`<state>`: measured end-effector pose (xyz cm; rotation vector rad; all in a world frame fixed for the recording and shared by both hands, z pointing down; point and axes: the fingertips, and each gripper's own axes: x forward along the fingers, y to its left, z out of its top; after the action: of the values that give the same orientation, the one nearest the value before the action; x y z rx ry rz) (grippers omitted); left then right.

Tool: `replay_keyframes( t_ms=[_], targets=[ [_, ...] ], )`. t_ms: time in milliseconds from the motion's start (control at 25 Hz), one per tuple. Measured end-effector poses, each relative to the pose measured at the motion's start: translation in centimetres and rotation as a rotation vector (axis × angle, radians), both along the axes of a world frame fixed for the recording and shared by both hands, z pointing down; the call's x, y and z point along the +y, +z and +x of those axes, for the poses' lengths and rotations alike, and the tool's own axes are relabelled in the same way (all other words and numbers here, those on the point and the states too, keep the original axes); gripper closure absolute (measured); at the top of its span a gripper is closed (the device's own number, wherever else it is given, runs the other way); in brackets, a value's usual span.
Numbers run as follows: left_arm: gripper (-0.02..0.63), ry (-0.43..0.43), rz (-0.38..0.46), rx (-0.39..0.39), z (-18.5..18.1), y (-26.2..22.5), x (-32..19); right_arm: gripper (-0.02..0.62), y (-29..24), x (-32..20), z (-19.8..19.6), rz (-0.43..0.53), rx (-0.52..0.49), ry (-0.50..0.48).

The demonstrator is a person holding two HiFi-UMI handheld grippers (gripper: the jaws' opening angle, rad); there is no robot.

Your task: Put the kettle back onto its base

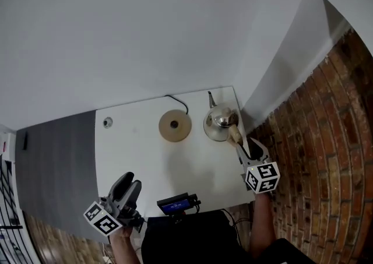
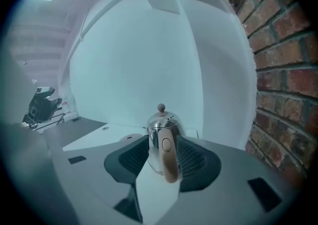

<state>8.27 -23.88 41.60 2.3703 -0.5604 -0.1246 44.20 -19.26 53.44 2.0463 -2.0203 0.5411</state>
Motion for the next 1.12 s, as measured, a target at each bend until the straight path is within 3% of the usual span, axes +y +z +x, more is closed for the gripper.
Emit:
replay_keyframes(
  t_ms=[440, 720, 1120],
  targets=[
    [0.391, 0.024, -0.026, 0.008, 1.0, 0.6, -1.4, 0.414, 4.5, -5.4, 0.4, -0.145, 0.203, -0.073],
    [0.391, 0.018, -0.015, 0.008, 0.3, 0.3, -1.7, 0.431, 4.6, -5.8, 0.4, -0.114, 0.268, -0.096],
    [0.391, -0.008, -0.01, 0.013, -0.7, 0.1, -1.8, 0.437, 4.2, -5.5, 0.1, -0.017, 0.208, -0.047]
  ],
)
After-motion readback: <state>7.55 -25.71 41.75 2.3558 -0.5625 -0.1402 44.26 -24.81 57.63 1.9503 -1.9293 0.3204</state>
